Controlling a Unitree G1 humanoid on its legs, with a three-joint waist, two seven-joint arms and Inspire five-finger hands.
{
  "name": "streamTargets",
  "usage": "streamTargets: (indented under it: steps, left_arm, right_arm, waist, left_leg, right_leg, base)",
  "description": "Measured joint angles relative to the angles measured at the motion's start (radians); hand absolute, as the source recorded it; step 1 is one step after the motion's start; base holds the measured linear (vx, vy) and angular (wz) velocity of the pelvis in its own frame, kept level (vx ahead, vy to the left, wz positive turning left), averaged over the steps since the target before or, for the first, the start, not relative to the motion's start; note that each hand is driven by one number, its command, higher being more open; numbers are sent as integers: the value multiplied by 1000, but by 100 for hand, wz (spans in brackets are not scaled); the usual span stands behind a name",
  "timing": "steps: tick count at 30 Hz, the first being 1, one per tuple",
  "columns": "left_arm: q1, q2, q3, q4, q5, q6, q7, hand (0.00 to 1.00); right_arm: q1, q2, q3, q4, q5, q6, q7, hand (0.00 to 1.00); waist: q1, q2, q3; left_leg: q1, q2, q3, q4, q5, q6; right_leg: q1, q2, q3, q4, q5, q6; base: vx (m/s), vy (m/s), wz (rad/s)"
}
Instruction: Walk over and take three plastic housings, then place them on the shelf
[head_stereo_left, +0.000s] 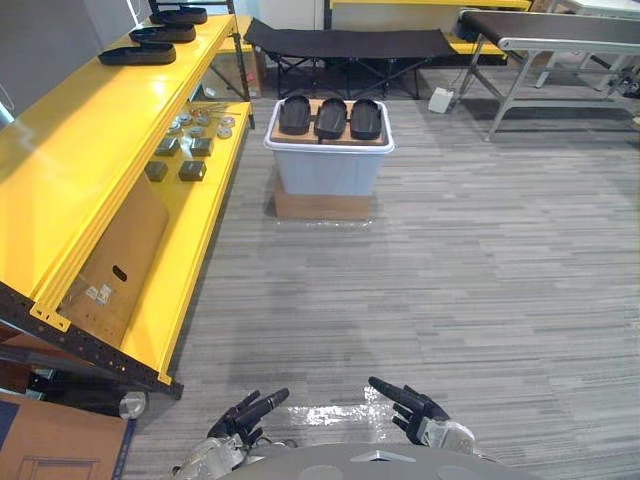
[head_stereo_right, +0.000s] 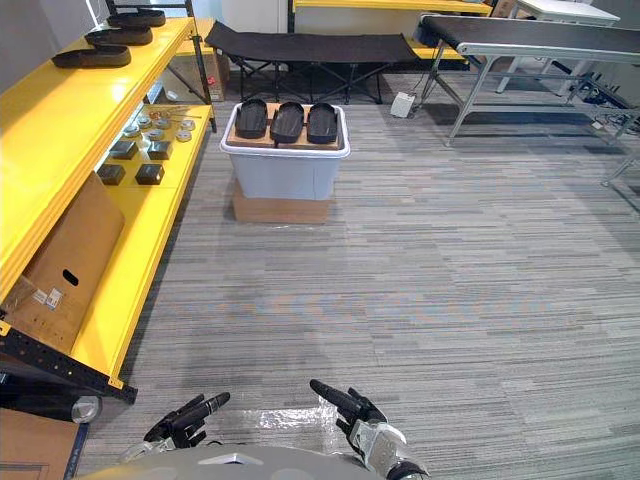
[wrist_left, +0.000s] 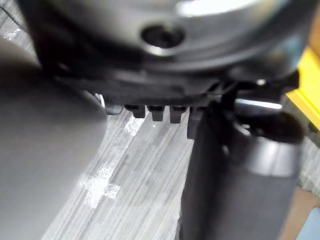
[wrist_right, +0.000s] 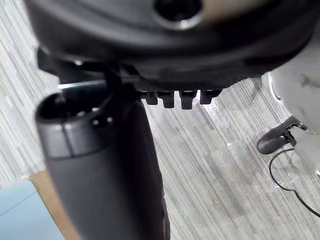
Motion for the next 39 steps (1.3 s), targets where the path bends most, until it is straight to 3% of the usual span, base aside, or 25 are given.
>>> streamTargets:
  steps: [13,15,16,18,20,24,26,29,30,31,33,34,35,36,37,38,39]
  left_arm:
    - [41,-10,-2,-76,24,-33,8,100]
    - [52,-10,-5,-89,35,-31,8,100]
    - [51,-12,-13,-107,41,-25,10,100]
    - [52,-4,-20,-138,39,-22,7,100]
    - [43,17,-21,-144,36,-24,22,100]
    - [43,15,-21,-162,-3,-11,31,100]
    - [47,17,-19,-162,-37,-5,32,100]
    - [51,25,-19,-164,-50,-6,38,100]
    - [50,23,-20,-164,-77,-6,46,100]
    - [52,20,-22,-161,-106,-5,52,100]
    - [62,18,-17,-152,-142,-12,55,100]
    - [49,13,10,-169,-179,-28,46,100]
    - [42,0,12,-175,-193,-33,43,100]
    - [32,-13,27,-176,-215,-45,40,100]
    - [28,-44,44,-176,-221,-47,43,100]
    - [28,-55,47,-178,-221,-51,45,100]
    - [31,-65,47,-194,-221,-52,43,100]
  right_arm:
    - [16,-4,16,-11,1,-5,30,100]
    - [17,-8,14,-22,2,-18,30,100]
    - [16,-14,5,-37,4,-33,30,100]
    - [5,-32,-5,-84,55,-60,35,100]
    - [8,-28,-2,-101,88,-74,45,100]
    - [20,-17,-1,-110,79,-88,54,100]
    - [26,-15,-6,-110,52,-88,66,100]
    - [42,-9,-6,-110,37,-106,84,100]
    - [44,-11,-5,-110,38,-109,87,100]
    - [50,-14,-5,-112,39,-109,92,100]
    - [45,-27,1,-105,30,-109,91,100]
    - [38,-38,4,-85,31,-108,91,100]
    - [41,-48,11,-83,31,-107,91,100]
    - [43,-61,19,-81,20,-104,90,100]
    - [51,-78,28,-68,-12,-100,84,100]
    - [54,-83,35,-57,-27,-100,84,100]
    - [56,-84,39,-47,-45,-100,84,100]
  waist:
    - [0,-2,5]
    - [-3,-12,15]
    - [0,-5,28]
    - [8,-14,63]
    - [11,-28,95]
    - [18,-25,98]
    - [21,-21,101]
    - [23,-23,99]
    - [21,-11,96]
    - [18,4,82]
    - [30,20,57]
    - [37,33,57]
    - [36,49,60]
    - [38,66,72]
    - [40,83,77]
    - [40,85,78]
    - [47,81,80]
  left_leg:
    - [4,2,27,0,-16,9]
    - [2,-5,27,1,-35,13]
    - [4,-9,22,1,-44,23]
    - [13,-28,17,28,-49,51]
    - [18,-12,4,95,-82,54]
    - [13,29,-14,181,-148,31]
    - [-1,71,-14,273,-218,-5]
    - [3,119,-31,387,-319,-65]
    - [4,156,-42,434,-363,-89]
    - [9,199,-51,441,-382,-114]
    - [-15,258,-50,513,-358,-92]
    - [-108,311,-49,684,-297,-41]
    - [-154,341,-59,774,-249,-35]
    - [-233,363,-106,919,-208,-62]
    - [-262,336,-108,959,-250,-99]
    - [-269,314,-102,942,-267,-98]
    - [-288,261,-75,857,-285,-90]
  right_leg:
    - [-11,-2,27,20,-7,-5]
    - [-60,-32,27,135,-58,9]
    - [-141,-75,20,317,-97,2]
    - [-350,-192,30,741,-100,10]
    - [-380,-216,16,773,-127,-15]
    - [-373,-176,4,452,-103,9]
    - [-362,-156,15,316,-50,10]
    - [-317,-137,39,306,-54,-16]
    - [-321,-118,41,352,-24,-36]
    - [-335,-88,37,416,-40,-59]
    - [-341,-35,21,444,-112,-79]
    - [-329,-7,11,422,-123,-94]
    - [-303,13,2,387,-122,-96]
    - [-239,42,-9,315,-105,-120]
    - [-169,52,-6,257,-93,-133]
    - [-140,51,-4,235,-86,-129]
    - [-92,47,-1,194,-85,-128]
  base:
    - [0,10,-5]
    - [46,63,3]
    - [15,84,-2]
    - [31,93,4]
    - [103,38,26]
    - [231,-12,13]
    - [238,-113,-6]
    - [276,-253,6]
    - [330,-340,15]
    - [353,-341,12]
    - [472,-369,-1]
    - [409,-307,-4]
    - [380,-310,7]
    - [401,-228,8]
    - [402,-183,3]
    - [404,-117,-14]
    - [376,-76,-22]
